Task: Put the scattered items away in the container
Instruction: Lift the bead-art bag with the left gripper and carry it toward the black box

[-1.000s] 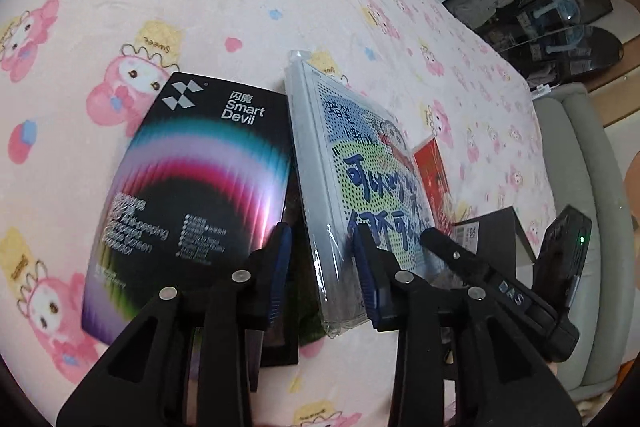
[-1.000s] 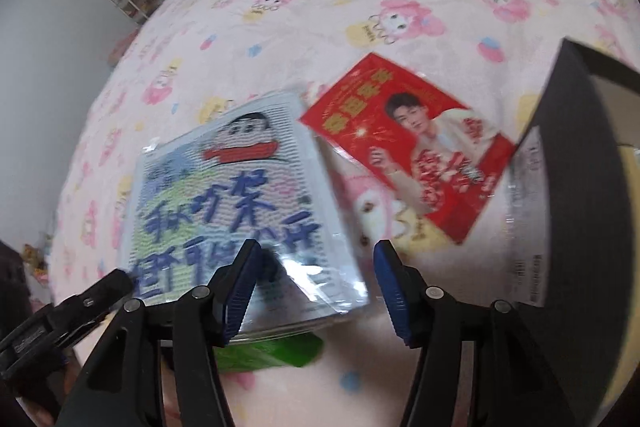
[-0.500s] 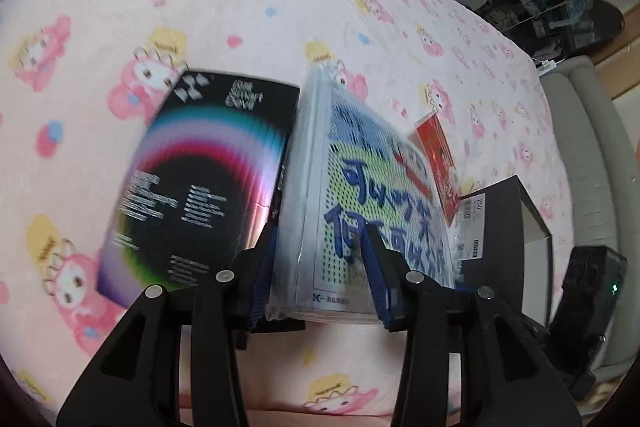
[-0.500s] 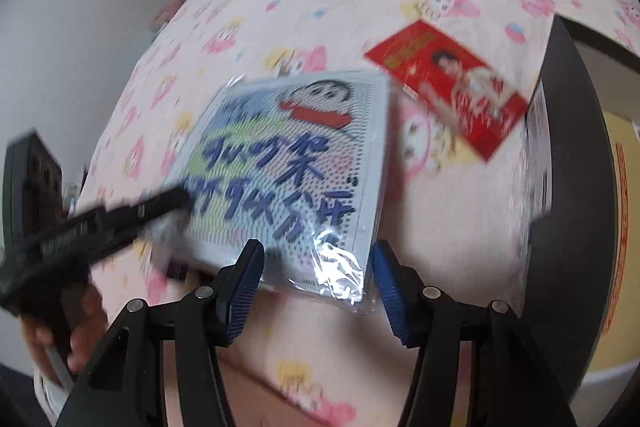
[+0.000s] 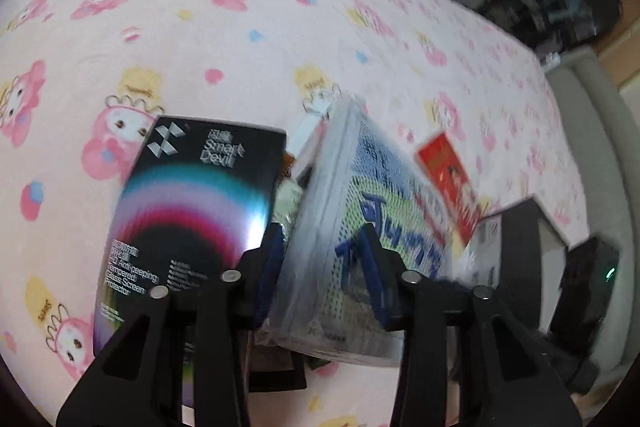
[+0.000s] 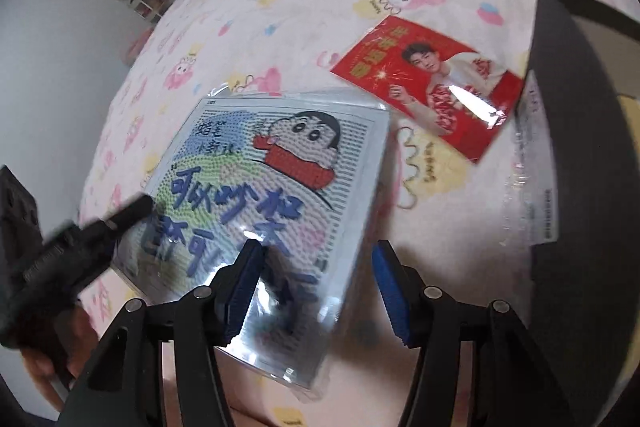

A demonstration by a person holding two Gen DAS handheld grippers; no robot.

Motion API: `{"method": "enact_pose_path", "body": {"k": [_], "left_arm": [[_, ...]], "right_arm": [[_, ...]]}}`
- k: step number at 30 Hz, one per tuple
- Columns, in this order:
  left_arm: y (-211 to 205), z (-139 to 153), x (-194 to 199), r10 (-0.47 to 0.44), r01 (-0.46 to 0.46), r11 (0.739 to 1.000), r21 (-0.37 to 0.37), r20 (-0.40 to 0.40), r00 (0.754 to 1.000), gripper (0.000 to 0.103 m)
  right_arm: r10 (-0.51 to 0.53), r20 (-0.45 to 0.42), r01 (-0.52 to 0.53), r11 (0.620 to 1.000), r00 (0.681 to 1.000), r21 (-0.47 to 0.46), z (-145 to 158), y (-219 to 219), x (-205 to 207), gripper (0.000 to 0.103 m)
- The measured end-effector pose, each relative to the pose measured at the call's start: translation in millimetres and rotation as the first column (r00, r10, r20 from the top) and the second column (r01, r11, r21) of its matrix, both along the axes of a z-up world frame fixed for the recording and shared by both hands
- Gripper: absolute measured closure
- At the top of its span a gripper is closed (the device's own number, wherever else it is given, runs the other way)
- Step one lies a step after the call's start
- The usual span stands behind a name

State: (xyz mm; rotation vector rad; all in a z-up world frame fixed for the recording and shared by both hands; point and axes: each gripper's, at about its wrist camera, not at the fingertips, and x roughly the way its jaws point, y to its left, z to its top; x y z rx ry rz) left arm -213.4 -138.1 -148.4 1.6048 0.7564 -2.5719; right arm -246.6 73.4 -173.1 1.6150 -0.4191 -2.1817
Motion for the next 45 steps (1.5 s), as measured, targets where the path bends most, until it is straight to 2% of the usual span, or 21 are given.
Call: {"method": "enact_pose_path", "body": {"k": [4,8,9,11,17,22,28,31,34,36,37,38,40,43,45], "left_arm": [[3,0,11,-0.020,0.020,1.000,0.016,0.015,1.000,0.065],[7,3,35,-0.064,0.060,0.992,0.114,0.036,0.997,0.065],[10,6,41,-0.074,0.071,0.991,0.114,0.025,0.997,0.061],[15,12,50,-0.089,0.088,0.990,0.109,0.006,0.996,0.059],[12,10,34,-0.032,0.032,0.998,0.056,0.004,0.999,0.059],[2,4,15,-0.005,0.006,0.996,0.090,-0.013,1.000,0.059],[14,-9,8,-0.078,0.074,0.990,0.122,0.028,0.997,0.060],[17,-10,11,-0.093,0.087,0.987,0.139,0.040,0.995,0.063],[16,-12,13,-0.079,0.070,0.986,0.153,0.051,0.996,0.063],[15,-11,14,-0.070,0.061,0.986,0.152,0.052,0.996,0.063],[16,-10,15,-0.069,0.061,0.988,0.143,0.050,0.996,0.063],[17,-9,16,-0.069,0.062,0.989,0.134,0.049,0.996,0.063],[18,-9,15,-0.067,0.060,0.991,0.121,0.052,0.996,0.063],[15,-12,15,-0.061,0.054,0.990,0.132,0.048,0.997,0.062],[16,-11,14,-0.063,0.058,0.991,0.120,0.039,0.997,0.062]], "right_arm": [[0.028,-0.027,-0.027,0.999,0.999,0.035,4,-5,9,0.049],[0.070,-0.022,-0.068,0.995,0.997,0.071,11,-2,30,0.050],[0.086,-0.021,-0.084,0.993,0.996,0.088,13,-1,37,0.050],[0.108,-0.008,-0.107,0.990,0.994,0.087,14,2,45,0.049],[0.096,0.001,-0.096,0.992,0.995,0.077,8,3,38,0.049],[0.062,-0.005,-0.062,0.995,0.998,0.074,-2,2,25,0.045],[0.047,-0.002,-0.047,0.999,0.999,0.017,-10,-1,16,0.044],[0.069,-0.024,-0.068,0.997,0.997,0.032,-8,-6,19,0.044],[0.038,-0.022,-0.037,0.997,0.999,0.074,-9,-2,22,0.043],[0.008,-0.018,-0.006,0.995,1.000,0.103,-10,3,25,0.038],[0.007,-0.017,-0.005,0.994,1.000,0.106,-12,3,26,0.031],[0.010,-0.012,-0.009,0.995,1.000,0.100,-14,2,27,0.025],[0.014,0.021,-0.015,0.999,1.000,0.044,-22,3,27,0.023],[0.009,0.067,-0.004,0.996,0.998,-0.084,-33,9,21,0.023],[-0.001,0.067,0.007,0.996,0.998,-0.091,-33,10,22,0.026]]}}
